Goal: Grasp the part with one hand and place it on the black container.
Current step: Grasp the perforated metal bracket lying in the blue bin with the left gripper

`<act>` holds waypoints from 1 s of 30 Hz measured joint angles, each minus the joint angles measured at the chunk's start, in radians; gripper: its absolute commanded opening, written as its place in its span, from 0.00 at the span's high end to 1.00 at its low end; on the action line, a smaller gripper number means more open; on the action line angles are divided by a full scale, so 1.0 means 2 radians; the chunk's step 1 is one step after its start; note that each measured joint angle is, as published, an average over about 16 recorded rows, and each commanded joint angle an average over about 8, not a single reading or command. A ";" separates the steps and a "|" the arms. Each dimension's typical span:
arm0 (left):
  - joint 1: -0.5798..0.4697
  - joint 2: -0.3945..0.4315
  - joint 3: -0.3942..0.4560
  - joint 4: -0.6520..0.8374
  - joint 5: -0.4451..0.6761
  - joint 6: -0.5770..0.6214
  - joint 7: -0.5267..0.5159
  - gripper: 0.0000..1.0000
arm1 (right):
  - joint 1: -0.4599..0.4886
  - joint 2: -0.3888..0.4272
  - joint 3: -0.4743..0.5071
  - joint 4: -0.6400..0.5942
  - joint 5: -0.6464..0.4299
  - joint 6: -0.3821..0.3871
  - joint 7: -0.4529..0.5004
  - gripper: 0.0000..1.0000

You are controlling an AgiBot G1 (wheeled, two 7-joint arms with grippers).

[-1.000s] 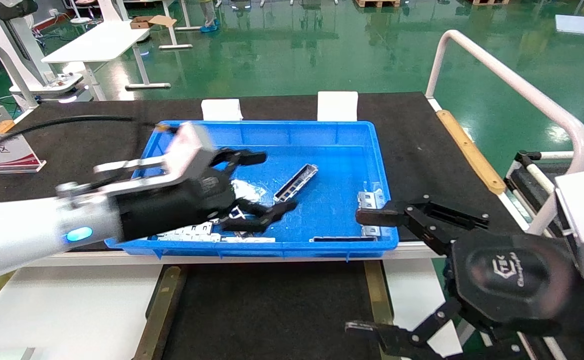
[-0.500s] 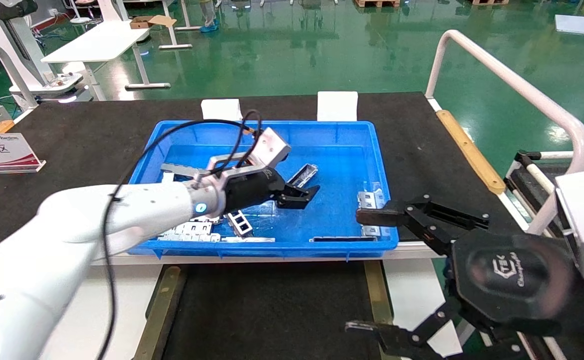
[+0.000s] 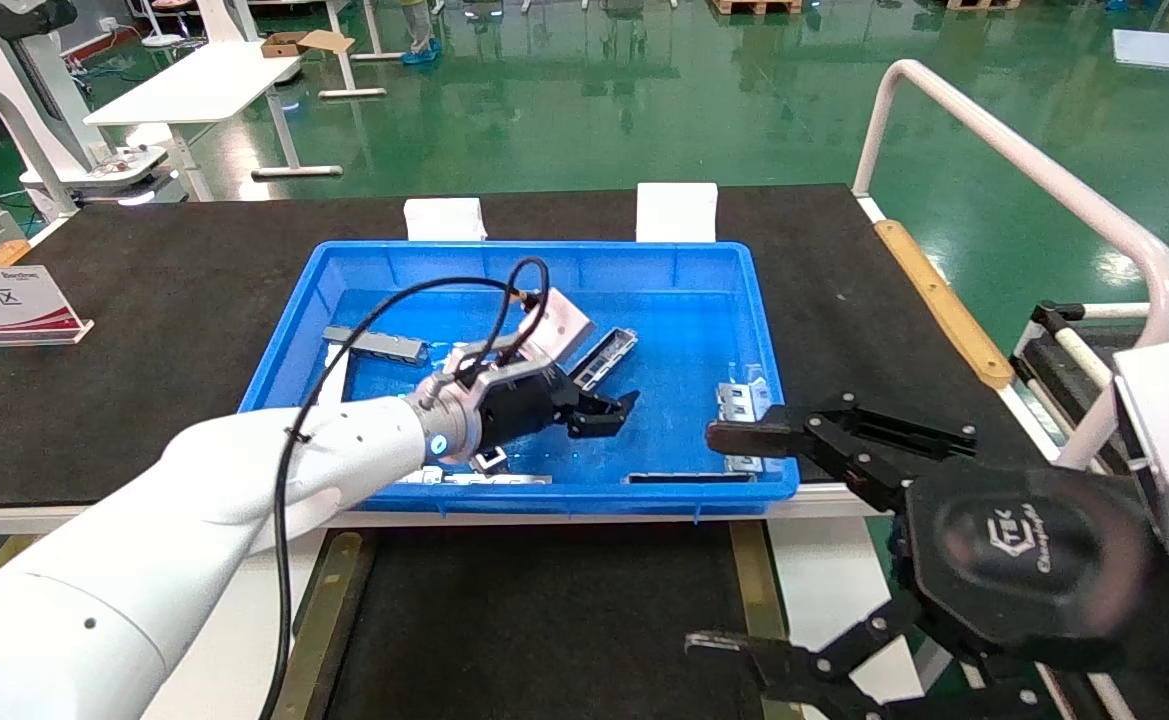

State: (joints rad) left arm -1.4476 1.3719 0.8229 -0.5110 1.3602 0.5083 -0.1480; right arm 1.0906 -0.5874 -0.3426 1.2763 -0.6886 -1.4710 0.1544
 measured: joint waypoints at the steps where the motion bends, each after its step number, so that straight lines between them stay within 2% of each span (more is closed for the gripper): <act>1: 0.000 0.000 0.009 -0.001 -0.004 -0.006 -0.003 1.00 | 0.000 0.000 0.000 0.000 0.000 0.000 0.000 1.00; 15: -0.004 -0.002 0.100 0.001 -0.056 -0.061 -0.028 1.00 | 0.000 0.000 0.000 0.000 0.000 0.000 0.000 1.00; 30: -0.012 -0.004 0.140 0.009 -0.118 -0.077 -0.020 1.00 | 0.000 0.000 0.000 0.000 0.000 0.000 0.000 1.00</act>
State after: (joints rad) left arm -1.4710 1.3640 1.1026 -0.4923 1.1238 0.3534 -0.1882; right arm 1.0908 -0.5871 -0.3432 1.2763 -0.6882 -1.4708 0.1541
